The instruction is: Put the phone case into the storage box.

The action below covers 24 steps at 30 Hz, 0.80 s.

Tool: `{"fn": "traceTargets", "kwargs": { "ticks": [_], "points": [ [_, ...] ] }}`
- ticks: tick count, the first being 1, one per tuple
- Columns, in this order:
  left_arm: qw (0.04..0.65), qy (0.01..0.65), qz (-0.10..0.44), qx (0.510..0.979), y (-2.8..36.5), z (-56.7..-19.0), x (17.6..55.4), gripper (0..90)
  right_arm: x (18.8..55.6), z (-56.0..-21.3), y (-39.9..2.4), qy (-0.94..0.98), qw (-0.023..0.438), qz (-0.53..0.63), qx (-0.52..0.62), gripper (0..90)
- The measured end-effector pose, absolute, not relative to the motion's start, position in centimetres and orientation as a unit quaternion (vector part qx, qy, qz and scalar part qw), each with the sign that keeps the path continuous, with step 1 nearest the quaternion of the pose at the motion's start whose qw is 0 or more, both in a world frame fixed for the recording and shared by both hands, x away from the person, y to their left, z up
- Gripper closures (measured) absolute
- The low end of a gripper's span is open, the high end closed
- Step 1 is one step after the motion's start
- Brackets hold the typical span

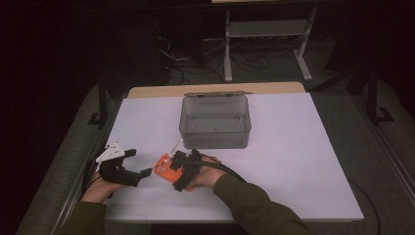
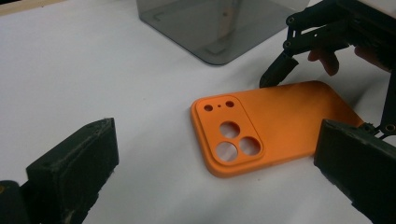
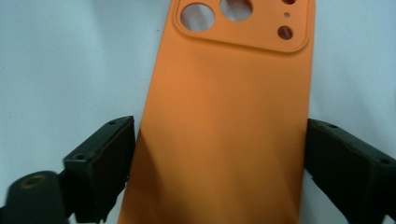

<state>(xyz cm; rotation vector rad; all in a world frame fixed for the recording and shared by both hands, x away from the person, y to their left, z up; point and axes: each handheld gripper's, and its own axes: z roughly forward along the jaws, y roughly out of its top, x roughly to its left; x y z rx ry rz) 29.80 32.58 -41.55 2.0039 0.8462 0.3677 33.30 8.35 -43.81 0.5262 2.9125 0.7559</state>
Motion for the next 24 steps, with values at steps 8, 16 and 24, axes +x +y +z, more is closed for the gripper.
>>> {"fn": "traceTargets", "kwargs": {
  "ticks": [8, 16, 24],
  "points": [
    [0.451, 0.343, 0.149, 0.81, 32.59, -41.54, 29.79, 0.0, 33.21, -43.7, 8.4, 0.952, 0.042, 0.243, 0.182, 12.8],
    [0.451, 0.341, 0.149, 0.812, 32.52, -41.52, 29.78, 0.0, 33.16, -43.65, 8.29, 0.951, 0.04, 0.246, 0.181, 15.3],
    [0.452, 0.342, 0.149, 0.81, 32.59, -41.49, 29.76, 0.0, 33.5, -43.51, 8.0, 0.952, 0.027, 0.248, 0.178, 15.5]
  ]
}}
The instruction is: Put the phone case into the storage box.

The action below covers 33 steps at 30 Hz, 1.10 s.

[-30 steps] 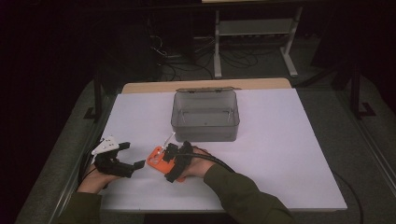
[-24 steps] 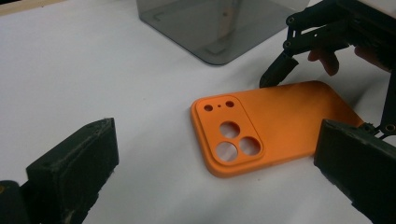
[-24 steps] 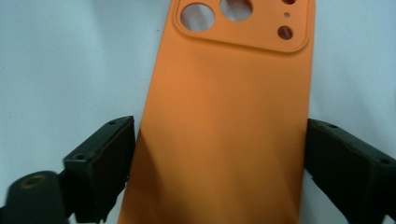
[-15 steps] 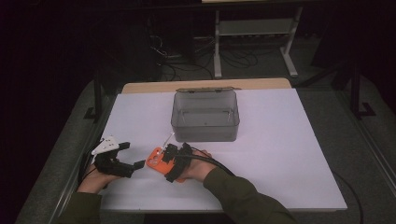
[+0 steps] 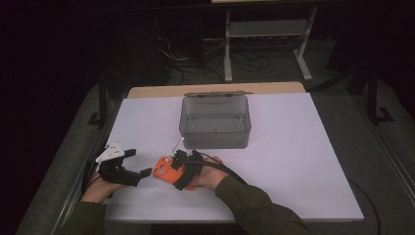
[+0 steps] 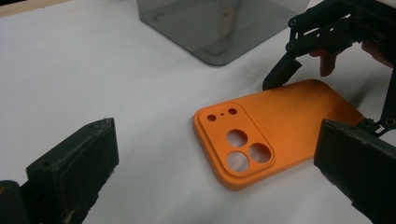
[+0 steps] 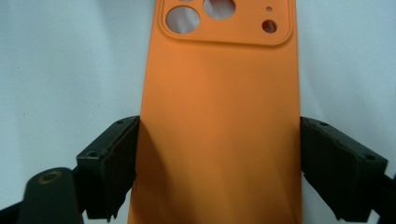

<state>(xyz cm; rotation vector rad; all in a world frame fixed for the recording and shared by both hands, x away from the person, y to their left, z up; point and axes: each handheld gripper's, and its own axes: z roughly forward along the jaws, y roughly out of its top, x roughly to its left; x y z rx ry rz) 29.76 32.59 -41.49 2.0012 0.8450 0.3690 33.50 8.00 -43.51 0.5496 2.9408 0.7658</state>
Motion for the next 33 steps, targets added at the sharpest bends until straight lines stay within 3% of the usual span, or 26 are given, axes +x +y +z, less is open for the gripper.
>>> {"fn": "traceTargets", "kwargs": {
  "ticks": [33],
  "points": [
    [0.447, 0.337, 0.15, 0.815, 32.2, -41.6, 29.7, 0.0, 33.5, -40.4, 1.9, 0.942, 0.04, 0.28, 0.182, 15.6]
  ]
}}
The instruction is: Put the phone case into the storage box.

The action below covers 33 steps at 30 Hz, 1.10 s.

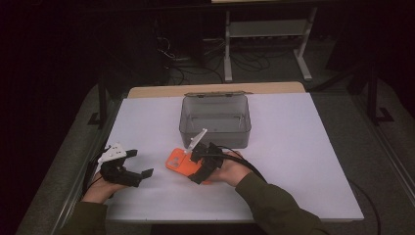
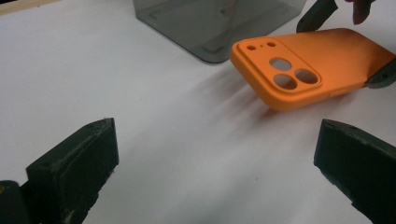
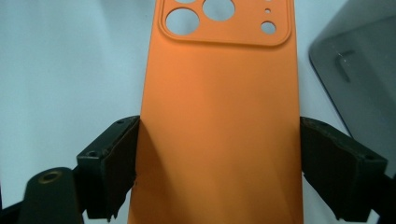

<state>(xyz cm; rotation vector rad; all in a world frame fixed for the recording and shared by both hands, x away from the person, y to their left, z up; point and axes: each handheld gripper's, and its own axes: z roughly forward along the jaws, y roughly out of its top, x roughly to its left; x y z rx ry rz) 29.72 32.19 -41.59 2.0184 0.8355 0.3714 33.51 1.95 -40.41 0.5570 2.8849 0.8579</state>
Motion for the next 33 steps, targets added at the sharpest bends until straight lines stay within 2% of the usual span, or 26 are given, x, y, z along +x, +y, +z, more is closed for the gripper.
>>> {"fn": "traceTargets", "kwargs": {
  "ticks": [33],
  "points": [
    [0.438, 0.329, 0.148, 0.823, 31.5, -41.7, 29.5, 0.0, 32.9, -39.6, -5.3, 0.932, 0.054, 0.296, 0.205, 15.6]
  ]
}}
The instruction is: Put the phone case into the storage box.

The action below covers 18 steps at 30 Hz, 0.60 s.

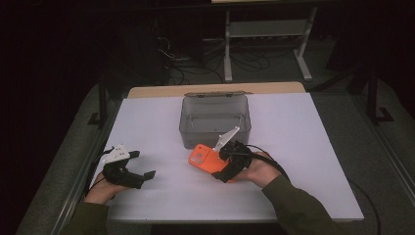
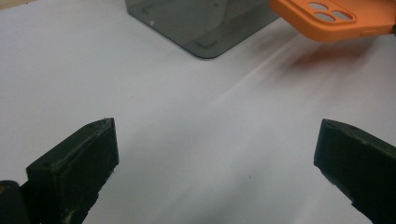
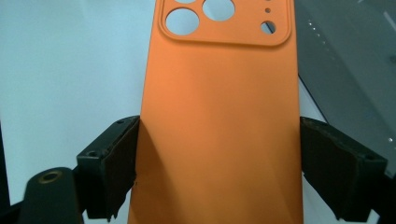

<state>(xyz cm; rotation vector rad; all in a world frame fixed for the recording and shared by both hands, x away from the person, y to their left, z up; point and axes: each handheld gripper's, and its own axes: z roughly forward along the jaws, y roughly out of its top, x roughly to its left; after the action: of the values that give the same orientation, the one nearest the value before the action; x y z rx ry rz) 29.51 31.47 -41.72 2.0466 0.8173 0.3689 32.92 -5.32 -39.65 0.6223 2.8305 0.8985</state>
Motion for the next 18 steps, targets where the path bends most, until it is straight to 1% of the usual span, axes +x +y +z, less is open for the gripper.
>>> {"fn": "traceTargets", "kwargs": {
  "ticks": [18],
  "points": [
    [0.439, 0.32, 0.145, 0.827, 30.6, -41.7, 29.6, 0.0, 32.8, -39.3, -9.0, 0.928, 0.058, 0.299, 0.213, 15.6]
  ]
}}
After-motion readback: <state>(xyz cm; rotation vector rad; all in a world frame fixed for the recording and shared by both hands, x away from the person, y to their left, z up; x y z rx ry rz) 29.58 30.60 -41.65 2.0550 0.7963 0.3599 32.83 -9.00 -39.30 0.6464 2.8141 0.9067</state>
